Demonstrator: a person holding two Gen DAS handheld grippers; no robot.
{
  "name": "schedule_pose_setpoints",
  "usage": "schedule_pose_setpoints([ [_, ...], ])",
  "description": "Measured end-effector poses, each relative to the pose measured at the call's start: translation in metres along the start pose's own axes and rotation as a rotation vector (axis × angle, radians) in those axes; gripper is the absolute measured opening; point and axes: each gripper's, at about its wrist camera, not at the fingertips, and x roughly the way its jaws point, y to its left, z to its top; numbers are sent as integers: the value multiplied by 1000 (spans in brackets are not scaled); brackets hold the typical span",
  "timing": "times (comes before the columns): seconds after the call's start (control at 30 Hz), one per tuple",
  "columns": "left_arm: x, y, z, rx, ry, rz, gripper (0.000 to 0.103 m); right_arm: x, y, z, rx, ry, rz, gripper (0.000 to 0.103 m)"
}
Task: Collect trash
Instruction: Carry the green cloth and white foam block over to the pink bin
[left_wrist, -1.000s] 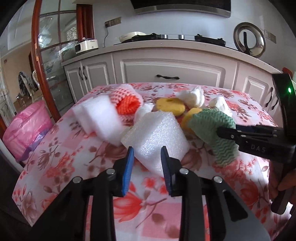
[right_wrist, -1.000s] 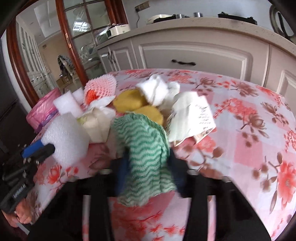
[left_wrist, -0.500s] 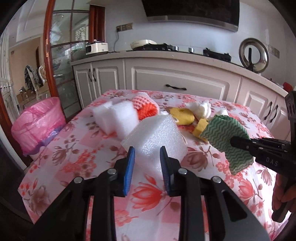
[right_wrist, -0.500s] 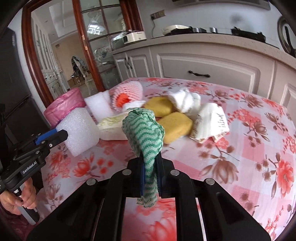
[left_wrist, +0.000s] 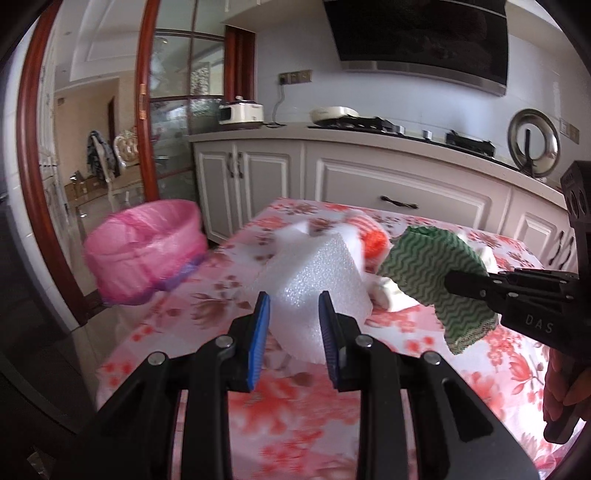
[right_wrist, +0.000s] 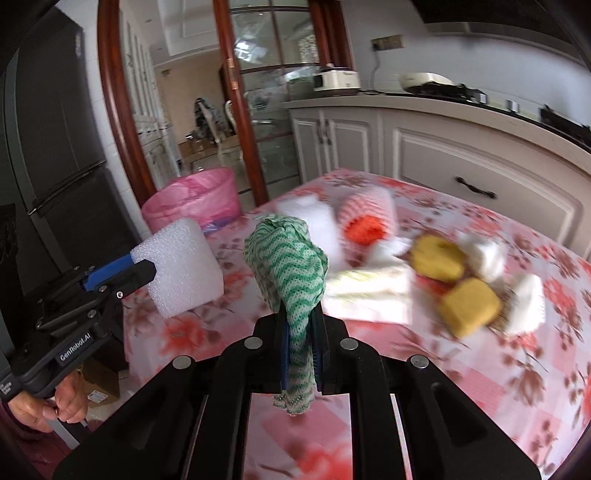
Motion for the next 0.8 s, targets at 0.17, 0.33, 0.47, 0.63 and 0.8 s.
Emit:
schedule_pose_setpoints([
  [0.17,-2,35,3,-43,3,37,5,21,33,20,-54,5,40,13],
  [0.33,15,68,-7,-102,74,42,6,41,52,36,-68,8,54,13],
  [0.47,37,85,-24,-153,171,47,56,49,49,34,-47,27,64,13],
  [0.63,49,91,-26,-159,176,68,63,53,42,24,-38,56,57,13],
  [0.8,66,96,-11,-168,162,85,67,55,27,24,0,51,45,13],
])
